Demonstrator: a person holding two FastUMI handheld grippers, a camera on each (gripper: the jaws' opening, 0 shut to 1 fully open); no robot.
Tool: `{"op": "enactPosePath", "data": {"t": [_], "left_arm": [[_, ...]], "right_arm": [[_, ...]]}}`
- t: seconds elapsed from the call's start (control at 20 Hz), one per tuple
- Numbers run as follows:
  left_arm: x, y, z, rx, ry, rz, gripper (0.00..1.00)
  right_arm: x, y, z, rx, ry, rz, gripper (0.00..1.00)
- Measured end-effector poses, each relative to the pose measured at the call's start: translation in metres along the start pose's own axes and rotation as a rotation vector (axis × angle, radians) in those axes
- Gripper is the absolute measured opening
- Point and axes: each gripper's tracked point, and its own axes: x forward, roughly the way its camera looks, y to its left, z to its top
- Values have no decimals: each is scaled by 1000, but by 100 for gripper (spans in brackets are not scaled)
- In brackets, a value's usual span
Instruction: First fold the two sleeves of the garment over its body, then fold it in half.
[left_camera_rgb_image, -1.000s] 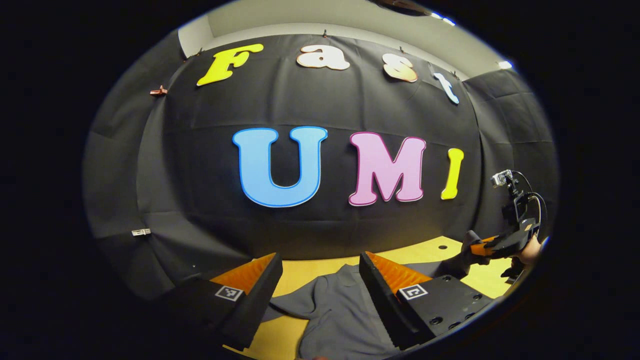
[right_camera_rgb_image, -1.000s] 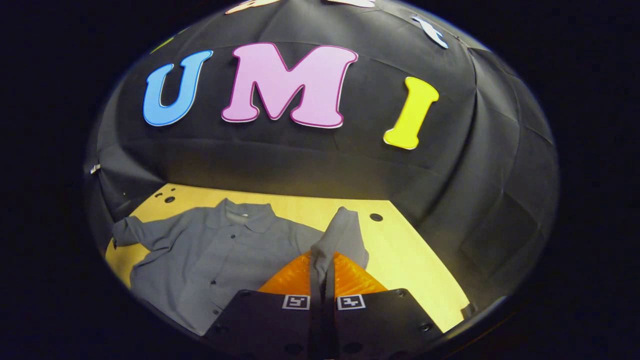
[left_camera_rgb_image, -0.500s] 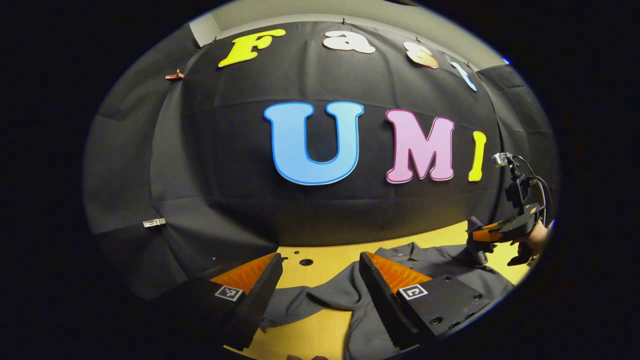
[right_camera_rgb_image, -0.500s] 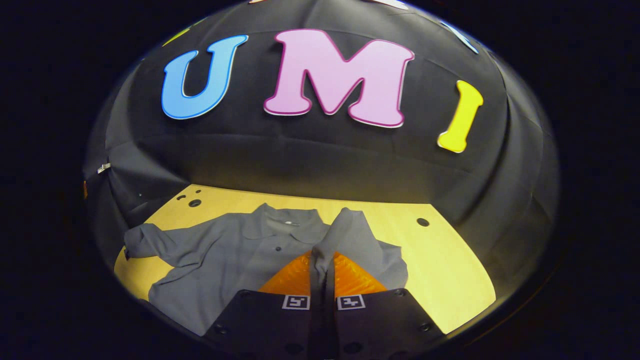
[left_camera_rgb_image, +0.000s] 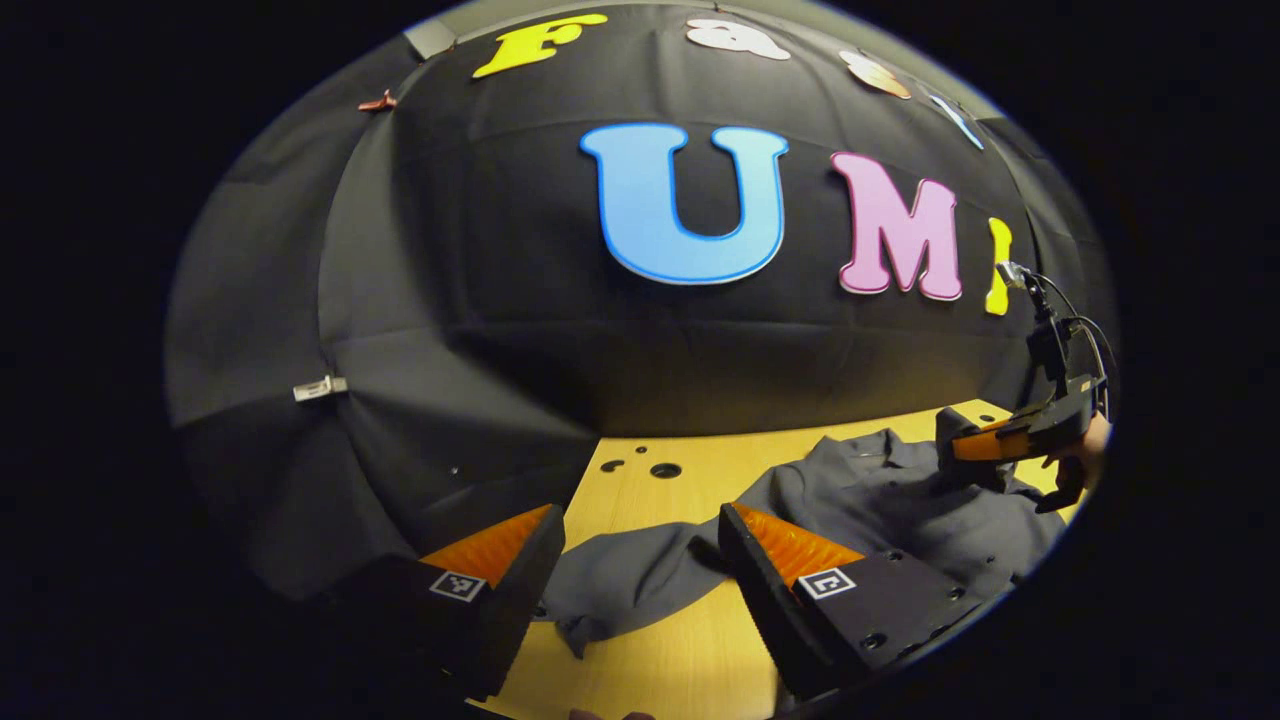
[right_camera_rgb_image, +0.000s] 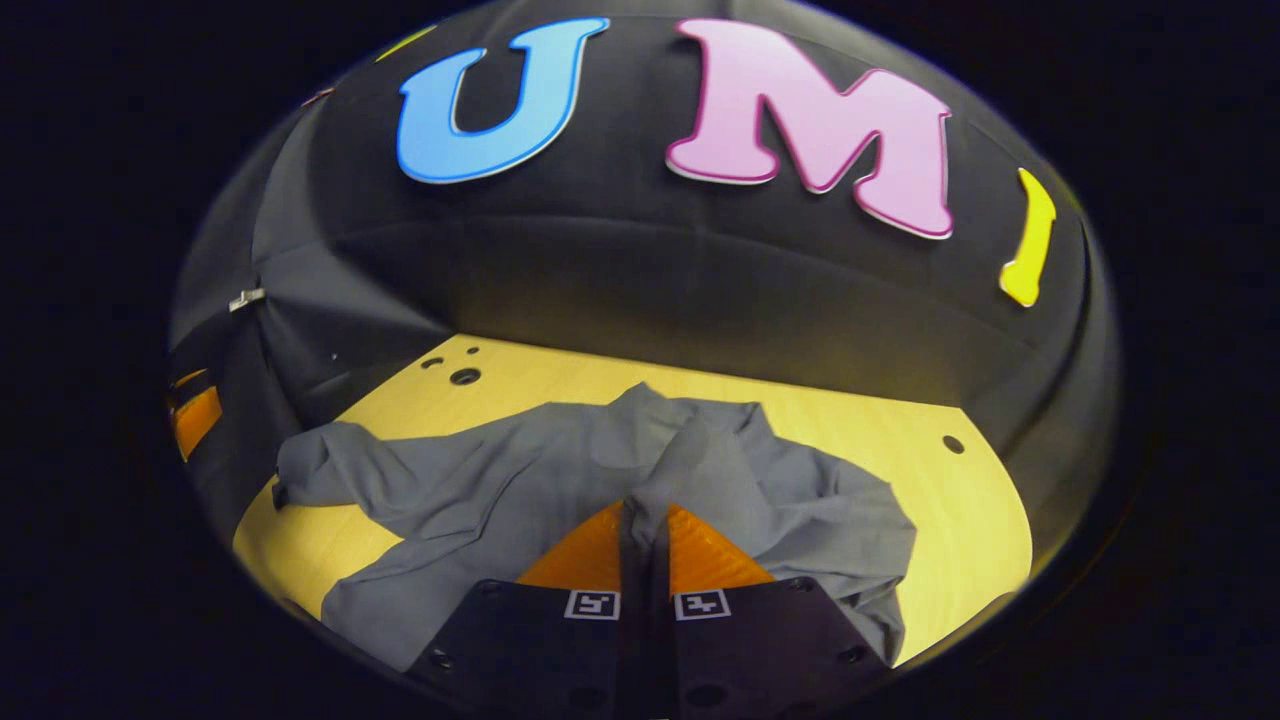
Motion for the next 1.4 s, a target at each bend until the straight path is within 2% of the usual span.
{"op": "enactPosePath", "data": {"t": [0.15, 0.4, 0.7, 0.75, 0.85, 0.95, 1.0, 1.1, 1.15, 1.2, 1.25, 1.4], "left_arm": [[20, 12, -28, -48, 54, 19, 98], [56, 29, -73, -41, 140, 56, 98], [84, 39, -108, -47, 210, 78, 98], [87, 41, -111, -36, 223, 83, 98], [92, 44, -120, -17, 250, 88, 98], [96, 43, -130, -6, 284, 88, 98], [97, 42, -137, 2, 310, 92, 98], [98, 40, -162, 3, 399, 89, 96], [92, 41, -154, -19, 366, 95, 94], [99, 41, -157, -34, 390, 95, 94], [99, 39, -159, -32, 386, 90, 88], [100, 33, -158, -31, 395, 59, 87]], "right_arm": [[21, 22, -22, -21, 52, 31, 5], [43, 42, -55, -49, 128, 55, 7], [56, 67, -73, -12, 176, 126, 25], [59, 72, -72, 4, 173, 142, 32], [59, 77, -72, 25, 173, 165, 39], [58, 85, -71, 40, 172, 200, 45], [54, 91, -69, 50, 167, 228, 39], [46, 98, -64, 60, 155, 271, 73], [40, 96, -58, 56, 141, 273, 90], [35, 93, -52, 55, 122, 269, 93], [29, 87, -46, 62, 102, 257, 94], [7, 67, -30, 113, 52, 217, 93]]}}
